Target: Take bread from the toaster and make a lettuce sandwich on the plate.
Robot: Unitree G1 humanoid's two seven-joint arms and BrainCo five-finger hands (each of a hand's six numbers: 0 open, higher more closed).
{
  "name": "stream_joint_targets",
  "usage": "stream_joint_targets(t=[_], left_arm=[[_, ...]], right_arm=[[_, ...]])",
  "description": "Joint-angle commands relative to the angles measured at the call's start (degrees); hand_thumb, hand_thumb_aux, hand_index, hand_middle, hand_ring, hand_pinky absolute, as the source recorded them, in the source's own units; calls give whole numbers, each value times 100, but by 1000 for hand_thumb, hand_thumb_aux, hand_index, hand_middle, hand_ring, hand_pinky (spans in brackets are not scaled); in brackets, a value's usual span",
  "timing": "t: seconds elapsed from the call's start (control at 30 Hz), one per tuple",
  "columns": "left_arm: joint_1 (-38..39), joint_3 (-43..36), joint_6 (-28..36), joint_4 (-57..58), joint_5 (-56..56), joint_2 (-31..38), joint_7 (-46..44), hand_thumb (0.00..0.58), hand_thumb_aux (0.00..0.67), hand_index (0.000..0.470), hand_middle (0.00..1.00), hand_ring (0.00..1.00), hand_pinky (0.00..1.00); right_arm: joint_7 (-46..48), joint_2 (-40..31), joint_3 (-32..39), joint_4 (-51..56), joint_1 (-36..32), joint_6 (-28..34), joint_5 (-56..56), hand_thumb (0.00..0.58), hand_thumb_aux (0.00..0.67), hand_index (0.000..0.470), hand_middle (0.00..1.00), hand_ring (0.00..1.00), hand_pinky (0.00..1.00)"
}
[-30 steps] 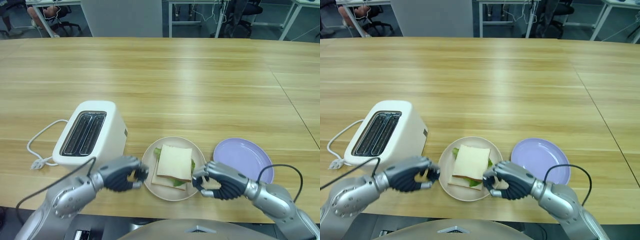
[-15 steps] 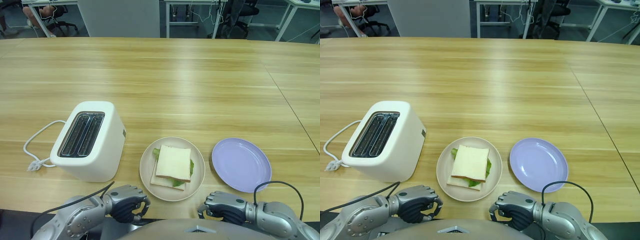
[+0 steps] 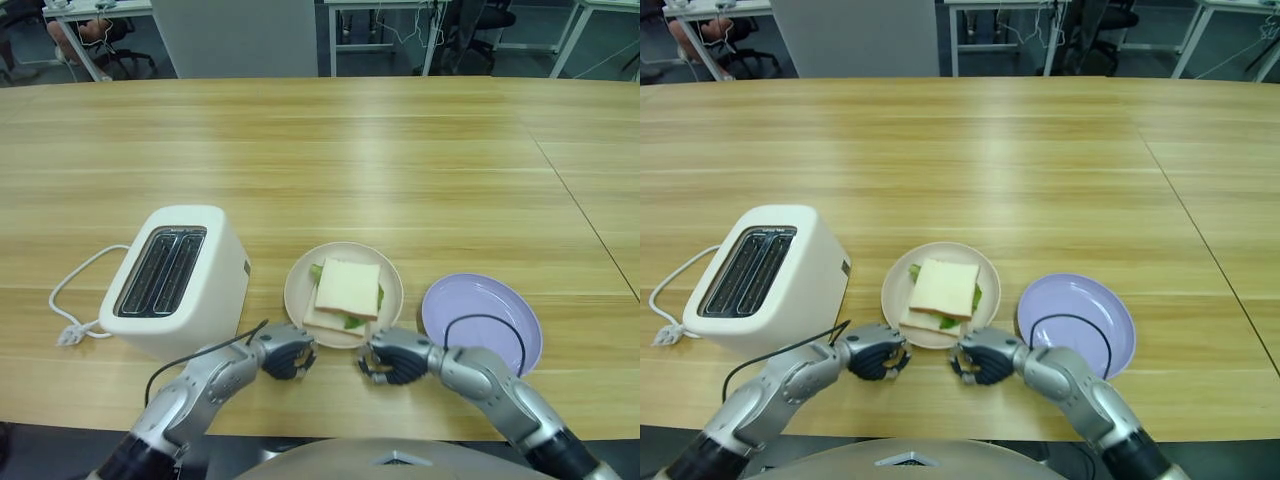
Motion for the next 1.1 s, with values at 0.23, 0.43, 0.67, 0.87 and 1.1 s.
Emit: stream_joint_targets(t=[0.23, 0.43, 0.67, 0.87, 1.1], left_arm=[[-1448, 3, 142, 1468, 677, -379, 1634, 580, 670, 460, 1000, 1000, 1000], [-1011, 223, 202, 722, 446, -121, 1514, 580, 670, 460, 1000, 1000, 1000], [402, 1318, 705, -1880, -1159, -395, 980, 580, 670, 460, 988, 988, 988], [886, 2277, 1137, -3679, -3503, -1714, 1325, 0, 0, 0, 455, 455, 455], [1232, 2650, 1007, -4173, -5542, -2958, 1851, 0, 0, 0, 0, 0, 0]], right_arm=[[-1819, 166, -134, 1251, -1433, 158, -833, 580, 670, 460, 1000, 1000, 1000], [-1651, -174, -289, 635, -1094, -2, -444, 580, 670, 460, 1000, 1000, 1000], [-930, -239, -1221, -869, -189, 17, 2077, 580, 670, 460, 1000, 1000, 1000], [-697, 315, -2370, -1781, 122, 615, 4913, 434, 334, 229, 514, 514, 514], [-692, 893, -2997, -1924, 214, 1116, 6211, 0, 0, 0, 0, 0, 0]])
